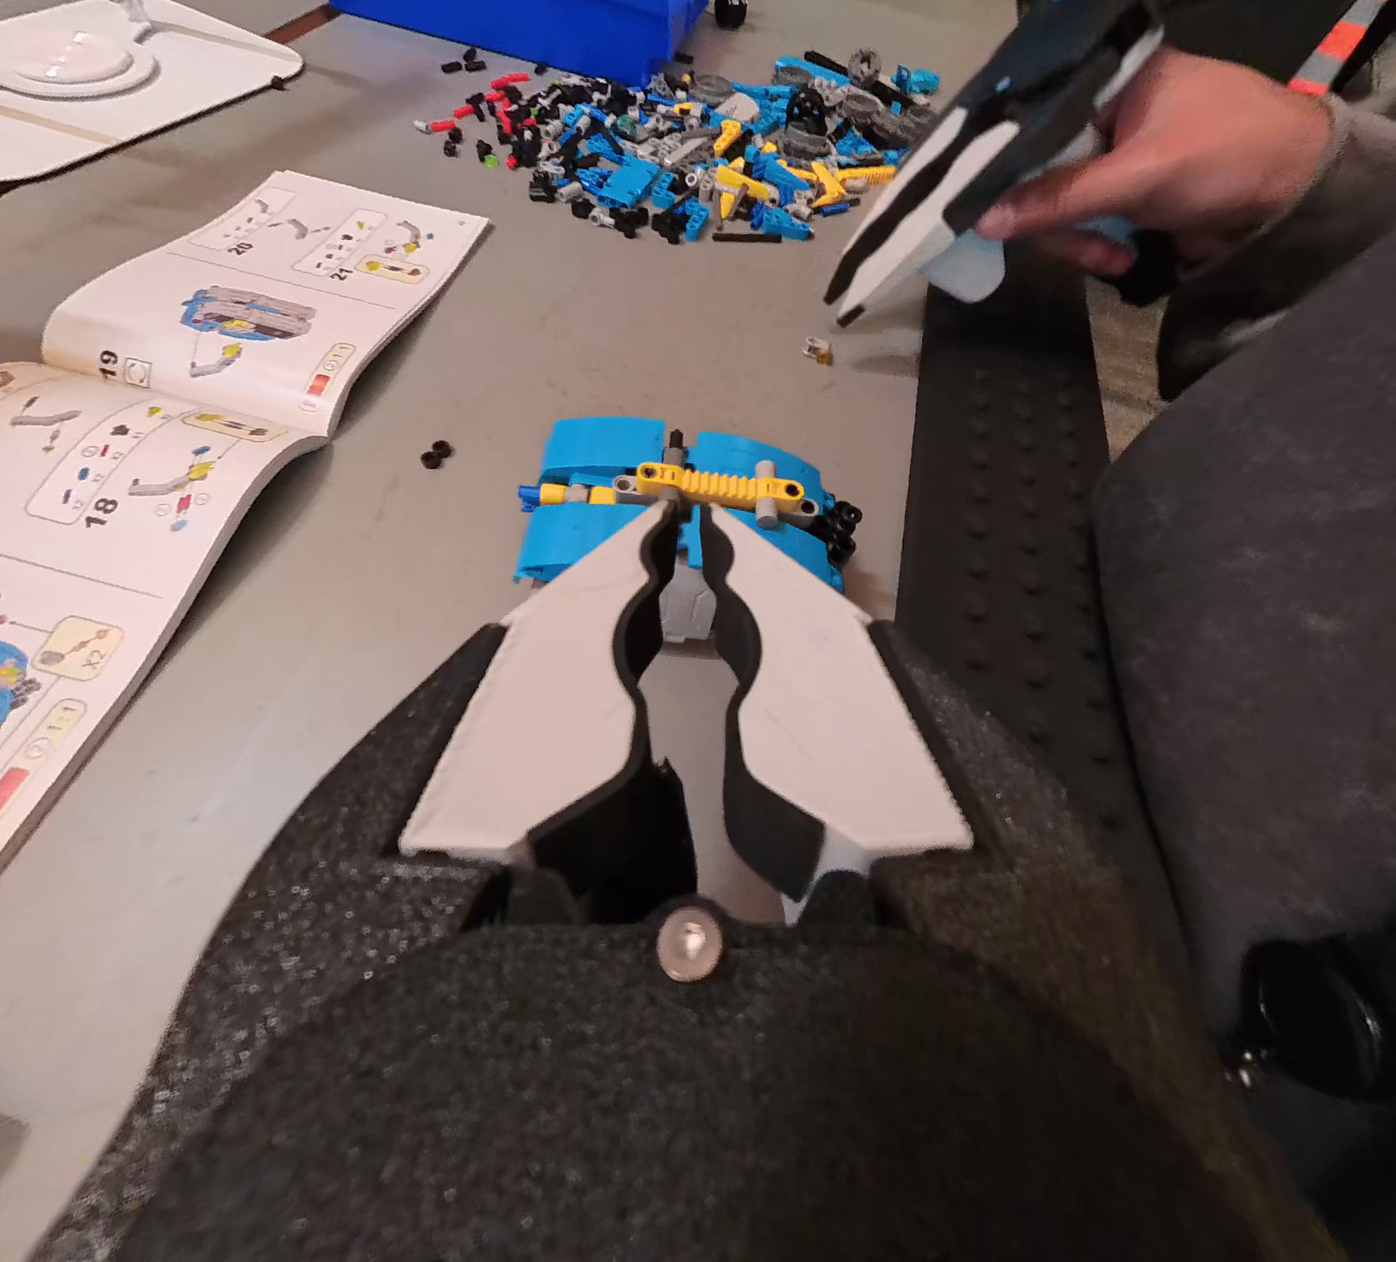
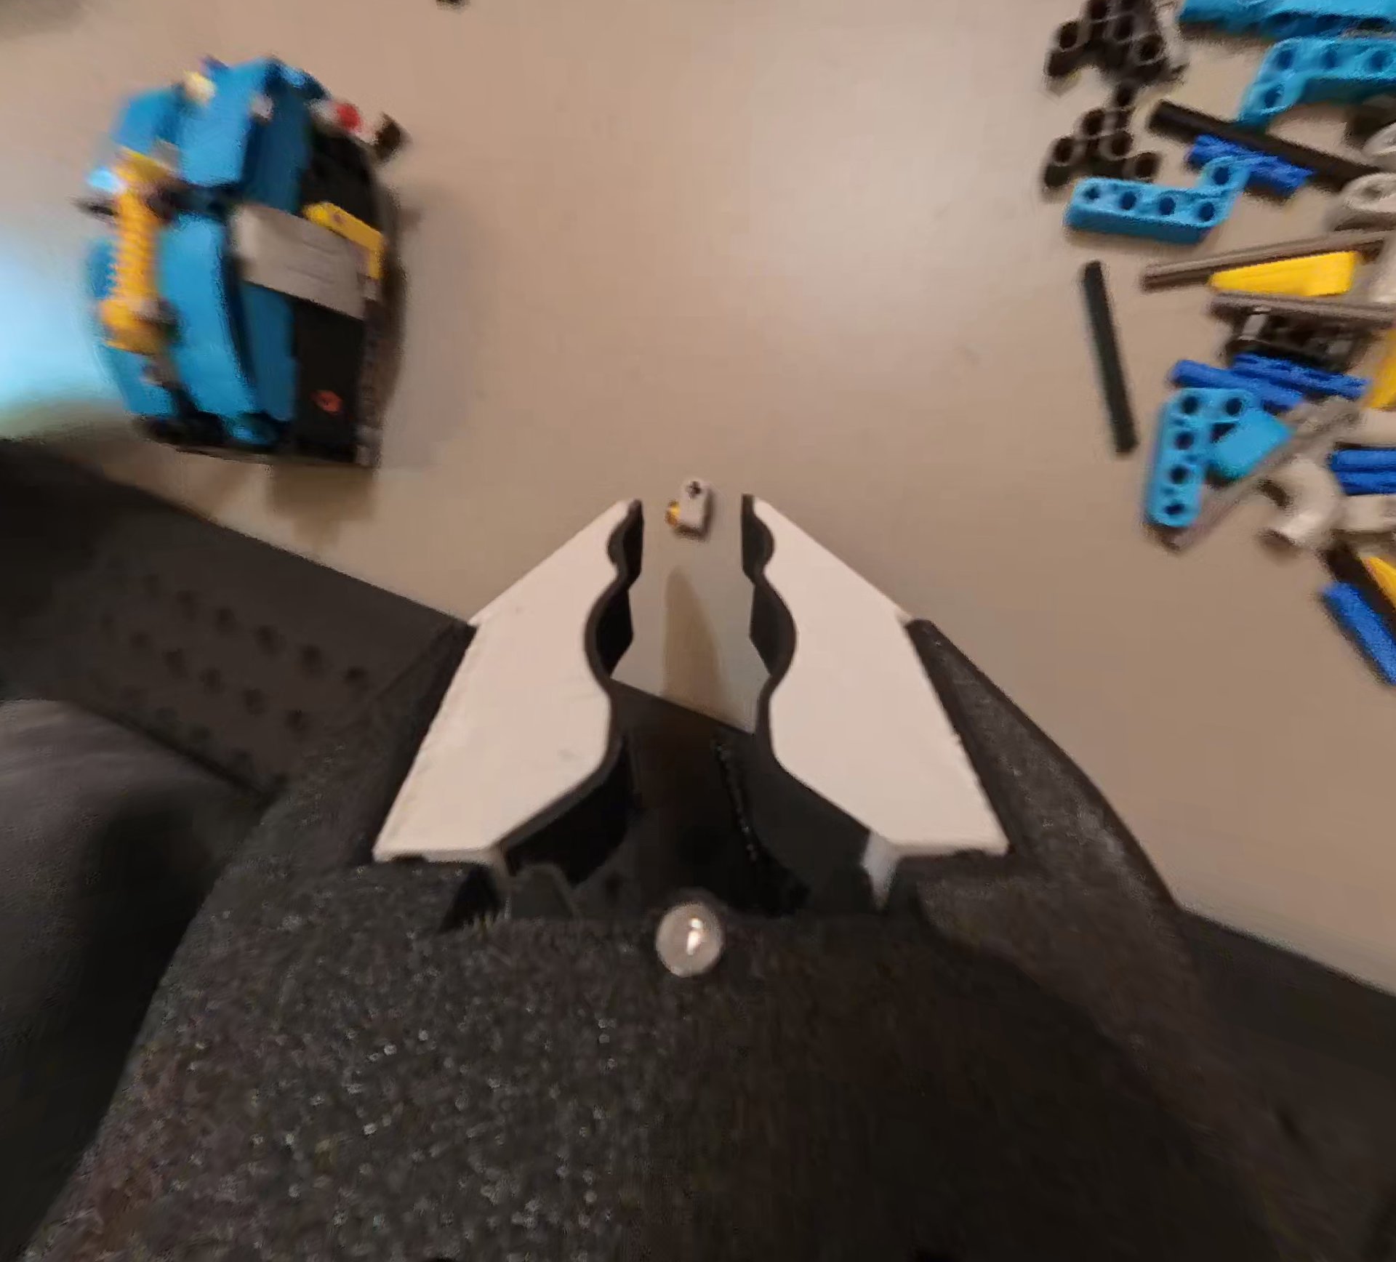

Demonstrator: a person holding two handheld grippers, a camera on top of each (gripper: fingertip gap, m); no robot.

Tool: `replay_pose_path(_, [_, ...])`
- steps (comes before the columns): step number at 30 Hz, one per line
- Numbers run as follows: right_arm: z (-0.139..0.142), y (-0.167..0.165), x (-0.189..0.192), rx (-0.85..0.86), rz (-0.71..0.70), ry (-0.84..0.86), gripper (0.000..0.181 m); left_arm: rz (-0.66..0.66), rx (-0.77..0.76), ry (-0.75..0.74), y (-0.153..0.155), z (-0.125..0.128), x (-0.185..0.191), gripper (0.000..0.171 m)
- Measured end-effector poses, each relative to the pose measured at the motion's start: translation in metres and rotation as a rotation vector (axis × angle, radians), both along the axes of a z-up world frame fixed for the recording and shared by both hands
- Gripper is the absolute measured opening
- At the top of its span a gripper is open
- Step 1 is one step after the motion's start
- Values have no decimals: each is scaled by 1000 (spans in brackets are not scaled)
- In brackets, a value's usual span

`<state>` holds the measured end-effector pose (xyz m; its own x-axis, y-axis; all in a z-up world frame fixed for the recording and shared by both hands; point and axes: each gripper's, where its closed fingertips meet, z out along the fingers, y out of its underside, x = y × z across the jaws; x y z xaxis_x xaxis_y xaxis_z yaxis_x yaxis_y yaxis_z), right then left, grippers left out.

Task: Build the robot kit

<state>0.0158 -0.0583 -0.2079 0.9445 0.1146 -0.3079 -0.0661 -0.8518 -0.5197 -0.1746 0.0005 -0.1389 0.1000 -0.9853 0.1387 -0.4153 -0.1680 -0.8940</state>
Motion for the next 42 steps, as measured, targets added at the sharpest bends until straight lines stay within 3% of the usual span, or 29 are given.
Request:
replay_pose_path(2, [-2, 0, -3, 20, -6, -89, 20, 12, -13, -14, 1, 0, 0, 5])
replay_pose_path(12, [-22, 7, -3, -8, -34, -153, 11, 16, 31, 92, 14, -18, 1, 6])
replay_pose_path(15, [-17, 13, -17, 16, 20, -4, 10, -35, 4, 93, 11, -19, 5, 6])
replay_pose_path(19, [32, 24, -90, 144, 240, 472, 10, -103, -18, 90, 5, -21, 8, 7])
replay_pose_path(24, [44, 50, -134, 49, 287, 830, 9, -135, 0, 119, 5, -28, 14, 6])
replay_pose_path(29, [37, 67, -139, -62, 272, 922, 9, -157, 32, 118, 4, -31, 17, 4])
replay_pose_path(42, [41, 70, -141, -308, 264, 1101, 9, -96, 68, 77, 6, -31, 21, 4])
